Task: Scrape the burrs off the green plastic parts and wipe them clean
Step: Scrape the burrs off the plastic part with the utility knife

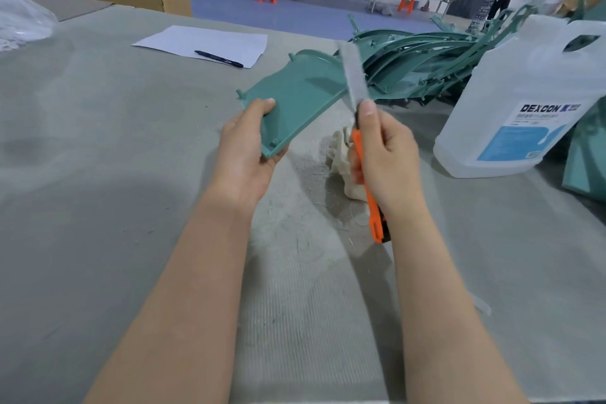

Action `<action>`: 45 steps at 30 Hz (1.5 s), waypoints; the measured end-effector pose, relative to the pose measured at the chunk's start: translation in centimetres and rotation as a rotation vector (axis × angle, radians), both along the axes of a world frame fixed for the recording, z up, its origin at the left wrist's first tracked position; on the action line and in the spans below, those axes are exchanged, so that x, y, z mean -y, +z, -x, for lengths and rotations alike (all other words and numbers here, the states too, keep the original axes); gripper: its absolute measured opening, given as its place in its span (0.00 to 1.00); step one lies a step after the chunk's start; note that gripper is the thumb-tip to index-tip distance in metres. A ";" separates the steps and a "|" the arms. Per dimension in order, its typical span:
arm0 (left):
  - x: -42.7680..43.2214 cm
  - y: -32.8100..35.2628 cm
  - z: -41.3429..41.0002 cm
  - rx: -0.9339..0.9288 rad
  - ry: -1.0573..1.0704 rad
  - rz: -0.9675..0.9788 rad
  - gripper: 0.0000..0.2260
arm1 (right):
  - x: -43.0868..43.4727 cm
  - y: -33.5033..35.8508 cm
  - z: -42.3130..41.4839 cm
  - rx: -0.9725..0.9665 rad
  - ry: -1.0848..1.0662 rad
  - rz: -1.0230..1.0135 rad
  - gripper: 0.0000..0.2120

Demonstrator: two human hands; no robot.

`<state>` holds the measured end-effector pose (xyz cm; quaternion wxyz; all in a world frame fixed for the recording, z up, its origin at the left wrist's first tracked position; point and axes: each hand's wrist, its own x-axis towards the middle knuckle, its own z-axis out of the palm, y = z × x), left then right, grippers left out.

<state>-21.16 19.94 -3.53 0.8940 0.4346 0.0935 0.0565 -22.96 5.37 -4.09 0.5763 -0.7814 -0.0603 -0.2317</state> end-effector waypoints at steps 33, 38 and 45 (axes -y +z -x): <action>0.0 0.2 -0.2 -0.018 -0.028 0.034 0.03 | -0.5 -0.5 -0.3 -0.027 0.012 0.098 0.22; 0.1 0.1 -0.3 -0.016 -0.013 0.037 0.03 | -0.5 -1.0 -0.7 -0.034 0.024 0.157 0.22; 0.1 -0.1 -0.4 -0.013 0.000 0.052 0.05 | -1.3 -1.3 -0.2 -0.032 0.175 0.270 0.22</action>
